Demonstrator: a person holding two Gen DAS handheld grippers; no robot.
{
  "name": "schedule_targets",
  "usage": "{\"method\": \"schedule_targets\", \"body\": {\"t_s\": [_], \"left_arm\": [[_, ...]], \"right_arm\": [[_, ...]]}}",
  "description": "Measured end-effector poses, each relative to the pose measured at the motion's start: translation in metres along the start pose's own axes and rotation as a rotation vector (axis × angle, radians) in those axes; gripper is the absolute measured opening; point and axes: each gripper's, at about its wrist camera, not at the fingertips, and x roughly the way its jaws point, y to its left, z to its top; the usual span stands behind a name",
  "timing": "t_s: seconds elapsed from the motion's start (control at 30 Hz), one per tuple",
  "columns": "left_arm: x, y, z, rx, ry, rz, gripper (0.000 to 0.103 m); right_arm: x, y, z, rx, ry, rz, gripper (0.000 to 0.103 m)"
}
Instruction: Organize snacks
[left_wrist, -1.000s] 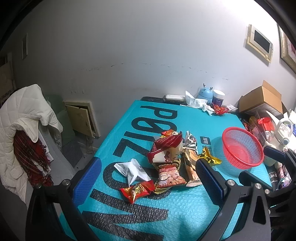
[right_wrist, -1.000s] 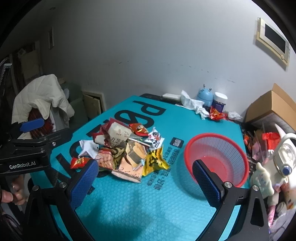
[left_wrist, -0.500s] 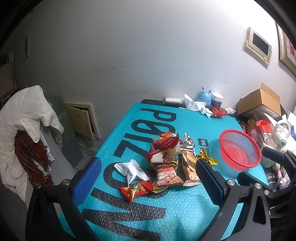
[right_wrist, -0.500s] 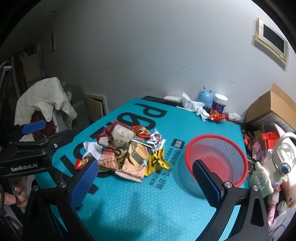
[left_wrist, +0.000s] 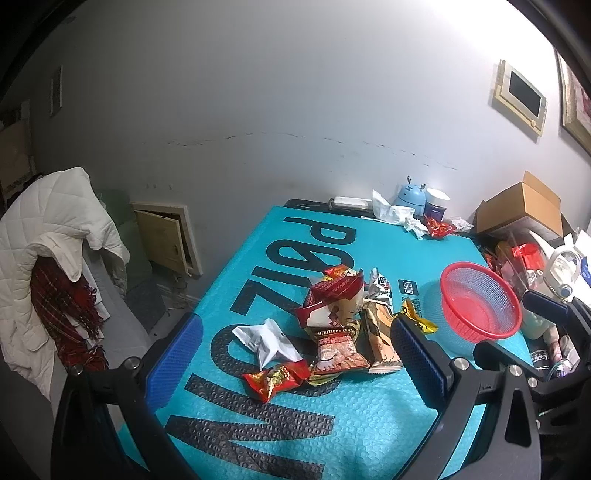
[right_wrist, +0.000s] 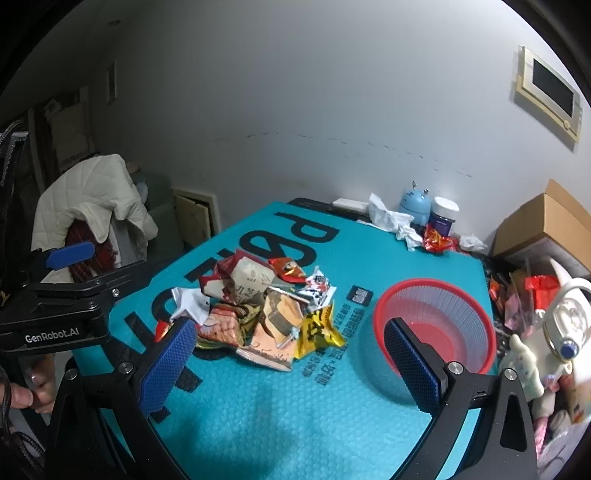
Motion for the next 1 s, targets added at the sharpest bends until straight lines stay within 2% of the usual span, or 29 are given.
{"method": "schedule_targets", "body": {"t_s": [0.57, 0.7, 0.87, 1.0], "left_arm": [[-0.002, -0.001, 0.017, 0.013, -0.034, 0.003, 0.103], [-0.003, -0.001, 0.021, 0.017, -0.052, 0.002, 0.103], [0.006, -0.001, 0.021, 0.022, -0.039, -0.001, 0.103], [0.015, -0.002, 0.017, 0.022, -0.017, -0.027, 0.103]], "right_arm": [[0.009, -0.004, 0.019, -0.001, -0.026, 0.015, 0.103], [0.014, -0.009, 0.025, 0.01, -0.033, -0.003, 0.103], [0.022, -0.016, 0.027, 0.028, -0.032, 0.008, 0.102], [0.03, -0.019, 0.024, 0.036, -0.017, 0.022, 0.097]]}}
